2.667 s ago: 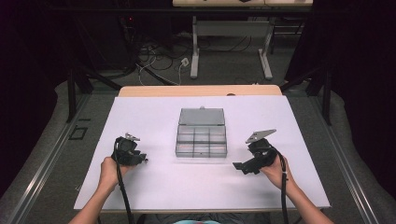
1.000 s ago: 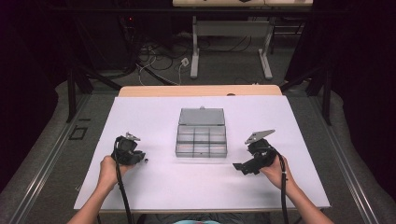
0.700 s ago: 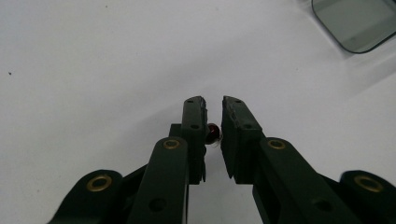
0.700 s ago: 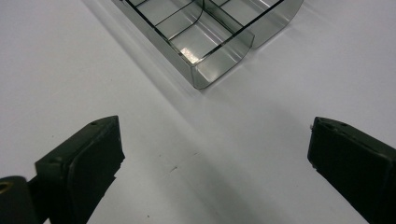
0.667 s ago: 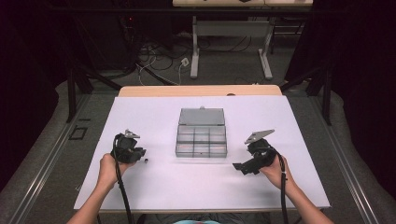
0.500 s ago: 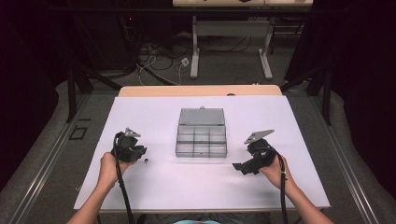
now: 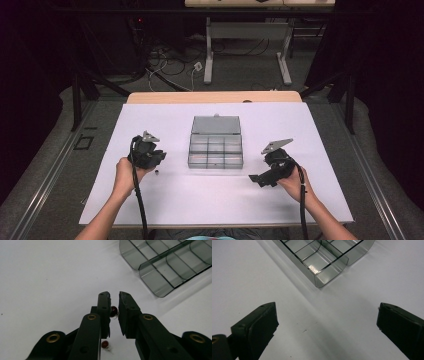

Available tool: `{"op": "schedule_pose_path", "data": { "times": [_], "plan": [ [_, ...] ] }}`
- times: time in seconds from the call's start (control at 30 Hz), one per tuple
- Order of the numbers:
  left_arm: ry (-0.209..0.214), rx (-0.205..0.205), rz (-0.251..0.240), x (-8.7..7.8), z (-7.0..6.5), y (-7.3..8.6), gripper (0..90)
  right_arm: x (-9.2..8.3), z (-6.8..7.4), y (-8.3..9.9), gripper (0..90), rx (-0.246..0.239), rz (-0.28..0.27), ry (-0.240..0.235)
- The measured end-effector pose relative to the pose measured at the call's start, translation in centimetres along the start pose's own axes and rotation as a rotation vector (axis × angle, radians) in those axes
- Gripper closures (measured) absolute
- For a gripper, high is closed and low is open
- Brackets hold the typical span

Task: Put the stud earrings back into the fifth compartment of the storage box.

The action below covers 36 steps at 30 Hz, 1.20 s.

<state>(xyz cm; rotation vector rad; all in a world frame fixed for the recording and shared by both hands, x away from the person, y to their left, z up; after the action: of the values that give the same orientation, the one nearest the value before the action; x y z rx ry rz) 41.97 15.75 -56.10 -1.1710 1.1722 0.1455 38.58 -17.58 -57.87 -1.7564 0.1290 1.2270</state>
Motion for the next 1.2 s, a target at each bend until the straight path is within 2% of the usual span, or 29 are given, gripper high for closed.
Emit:
{"op": "schedule_pose_path", "data": {
  "times": [0.37,0.43,0.47,0.73,1.2],
  "plan": [
    [0.030,0.065,-0.024,0.5,-2.5,-2.4,79.1,0.0,-0.1,0.0,3.2,0.007,0.002,0.001],
    [0.041,0.070,-0.018,0.4,-2.8,-2.6,79.1,0.0,-0.1,0.0,3.2,0.006,0.003,0.001],
    [0.031,0.072,-0.032,0.6,-2.8,-2.8,79.1,0.0,0.0,0.0,3.2,0.004,0.002,-0.001],
    [0.054,0.087,-0.046,1.1,-4.1,-4.1,79.1,0.0,0.0,-0.1,3.2,0.002,0.002,0.005],
    [0.100,0.132,-0.043,3.3,-6.7,-5.9,79.1,0.0,0.0,0.0,3.2,0.001,0.004,0.003]
  ]
}}
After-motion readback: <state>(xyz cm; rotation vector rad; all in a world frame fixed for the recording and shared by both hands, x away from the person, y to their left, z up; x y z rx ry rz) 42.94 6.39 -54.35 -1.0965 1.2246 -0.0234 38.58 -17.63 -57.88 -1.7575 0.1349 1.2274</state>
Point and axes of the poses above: each handheld gripper's, and its own axes: x roughly forward along the jaws, y roughly out of its underside, z roughly to its left, the point moved 9 cm from there along x, roughly forward along the jaws, and after that the axes turned 7 degrees about y, right-handed, at the moved point
